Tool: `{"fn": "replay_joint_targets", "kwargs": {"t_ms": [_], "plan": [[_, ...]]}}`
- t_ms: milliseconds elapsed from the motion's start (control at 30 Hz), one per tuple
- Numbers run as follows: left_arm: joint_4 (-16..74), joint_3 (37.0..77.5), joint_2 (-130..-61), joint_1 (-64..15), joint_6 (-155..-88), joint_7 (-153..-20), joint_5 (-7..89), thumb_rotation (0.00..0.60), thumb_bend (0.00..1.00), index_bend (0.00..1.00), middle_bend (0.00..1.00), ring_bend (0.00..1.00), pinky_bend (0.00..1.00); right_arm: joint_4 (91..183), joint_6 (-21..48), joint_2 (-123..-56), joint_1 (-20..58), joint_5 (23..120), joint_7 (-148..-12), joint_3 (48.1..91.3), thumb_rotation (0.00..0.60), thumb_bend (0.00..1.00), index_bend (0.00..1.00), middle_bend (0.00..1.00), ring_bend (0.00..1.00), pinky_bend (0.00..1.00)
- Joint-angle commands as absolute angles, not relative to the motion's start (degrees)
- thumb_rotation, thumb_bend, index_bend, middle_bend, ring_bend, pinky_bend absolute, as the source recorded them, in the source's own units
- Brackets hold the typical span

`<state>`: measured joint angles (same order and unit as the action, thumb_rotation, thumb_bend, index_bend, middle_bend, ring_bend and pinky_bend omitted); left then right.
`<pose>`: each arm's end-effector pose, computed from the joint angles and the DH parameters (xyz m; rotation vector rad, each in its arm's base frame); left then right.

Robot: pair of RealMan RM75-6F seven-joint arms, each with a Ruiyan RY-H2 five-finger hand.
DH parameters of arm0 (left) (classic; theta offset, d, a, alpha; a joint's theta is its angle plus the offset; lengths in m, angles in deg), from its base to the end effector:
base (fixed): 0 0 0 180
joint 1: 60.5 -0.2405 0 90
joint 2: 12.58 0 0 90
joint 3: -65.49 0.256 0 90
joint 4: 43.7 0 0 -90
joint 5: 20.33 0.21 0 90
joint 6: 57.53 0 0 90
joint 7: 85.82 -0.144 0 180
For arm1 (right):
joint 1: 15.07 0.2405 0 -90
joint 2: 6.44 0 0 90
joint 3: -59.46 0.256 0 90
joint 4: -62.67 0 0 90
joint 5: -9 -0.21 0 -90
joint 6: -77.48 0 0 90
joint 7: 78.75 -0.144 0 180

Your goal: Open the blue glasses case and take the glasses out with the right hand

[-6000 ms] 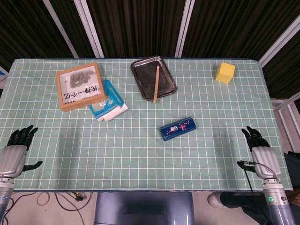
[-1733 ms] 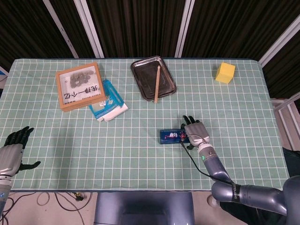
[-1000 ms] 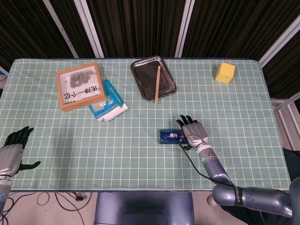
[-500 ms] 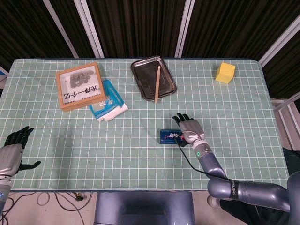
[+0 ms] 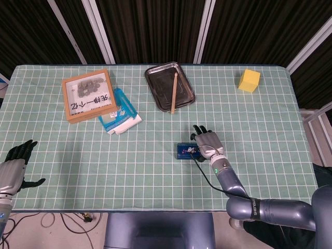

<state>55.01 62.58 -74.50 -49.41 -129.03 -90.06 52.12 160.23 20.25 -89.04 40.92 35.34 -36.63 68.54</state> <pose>-0.3122 0.2071 0.1396 -1.3962 -1.1259 -0.7372 -0.1182 -0.3545 -0.0026 1.8481 -1.0430 0.5861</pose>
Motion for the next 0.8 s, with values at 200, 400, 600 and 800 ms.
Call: {"fn": "replay_joint_targets", "kwargs": {"t_ms": [200,400,600,800], "plan": [[55.1,62.6,-74.3,-49.4,-129.0,-89.7,52.1,0.6,0.07,0.0,0.0,0.0,0.0,159.4,20.1,-90.4,43.3,30.9,-34.4,68.4,0.6,0.34,0.29,0.02,0.0,0.23],[55.1,62.5,-74.2,-49.4,-128.9,-89.5,52.1,0.6,0.07,0.0,0.0,0.0,0.0,158.3,20.2,-91.1,44.1,29.6,-34.3,68.5,0.6,0.34,0.29,0.02,0.0,0.23],[55.1,62.5,-74.2,-49.4,-128.8,-89.4,52.1,0.6,0.07,0.0,0.0,0.0,0.0,157.3,20.1,-91.8,44.4,29.1,-34.4,68.2,0.6,0.34,0.29,0.02,0.0,0.23],[55.1,62.5,-74.2,-49.3,-128.7,-89.2,52.0,0.6,0.06,0.0,0.0,0.0,0.0,156.8,20.2,-92.1,44.6,28.7,-34.4,67.9,0.6,0.34,0.29,0.02,0.0,0.23]]}}
